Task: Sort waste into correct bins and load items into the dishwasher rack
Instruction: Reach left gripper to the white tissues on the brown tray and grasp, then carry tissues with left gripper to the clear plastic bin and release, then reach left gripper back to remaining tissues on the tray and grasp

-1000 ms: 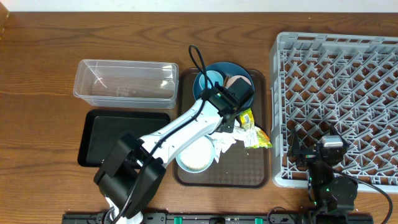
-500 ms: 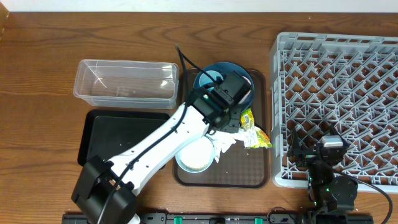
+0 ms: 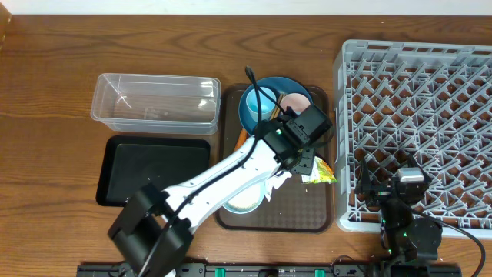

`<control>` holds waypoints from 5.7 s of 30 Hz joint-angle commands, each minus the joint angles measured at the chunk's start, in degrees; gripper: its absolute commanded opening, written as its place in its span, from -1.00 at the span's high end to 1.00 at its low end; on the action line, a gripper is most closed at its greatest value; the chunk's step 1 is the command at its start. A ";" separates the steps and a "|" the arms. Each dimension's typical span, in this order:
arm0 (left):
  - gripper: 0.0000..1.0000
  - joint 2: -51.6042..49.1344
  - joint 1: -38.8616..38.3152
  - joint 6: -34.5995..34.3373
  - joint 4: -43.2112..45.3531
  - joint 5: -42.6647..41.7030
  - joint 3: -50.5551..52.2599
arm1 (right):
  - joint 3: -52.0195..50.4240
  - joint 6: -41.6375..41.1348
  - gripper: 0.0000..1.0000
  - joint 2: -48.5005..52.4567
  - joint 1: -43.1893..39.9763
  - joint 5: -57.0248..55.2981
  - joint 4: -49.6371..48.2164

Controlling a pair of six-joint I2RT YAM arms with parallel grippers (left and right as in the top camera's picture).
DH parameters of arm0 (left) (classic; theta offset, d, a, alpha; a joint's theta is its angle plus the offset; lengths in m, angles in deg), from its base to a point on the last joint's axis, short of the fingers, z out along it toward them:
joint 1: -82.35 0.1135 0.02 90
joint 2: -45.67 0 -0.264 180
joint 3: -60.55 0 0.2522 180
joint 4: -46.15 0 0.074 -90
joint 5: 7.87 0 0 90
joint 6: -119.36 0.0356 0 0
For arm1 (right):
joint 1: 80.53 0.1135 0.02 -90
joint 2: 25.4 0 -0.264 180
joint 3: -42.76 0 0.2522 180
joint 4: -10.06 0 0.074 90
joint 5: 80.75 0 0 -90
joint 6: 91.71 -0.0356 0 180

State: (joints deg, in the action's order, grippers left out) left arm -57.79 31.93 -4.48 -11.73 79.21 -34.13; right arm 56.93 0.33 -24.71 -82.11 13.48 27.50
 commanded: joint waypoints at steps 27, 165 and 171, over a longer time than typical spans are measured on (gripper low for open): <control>0.81 -8.20 -0.13 -3.52 5.60 3.82 0.68 | -0.09 -0.72 -0.99 -0.31 -0.37 -0.17 0.22; -0.53 -8.31 1.44 13.27 -1.97 5.07 2.56 | -0.09 -0.72 -0.99 -0.31 -0.37 -0.17 0.22; -0.50 -8.33 1.40 13.25 -0.57 4.83 3.93 | -0.09 -0.72 -0.98 -0.31 -0.37 -0.17 0.22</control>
State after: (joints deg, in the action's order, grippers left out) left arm -65.55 33.42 8.43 -12.43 83.63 -31.33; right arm 56.93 0.33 -24.71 -82.11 13.48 27.50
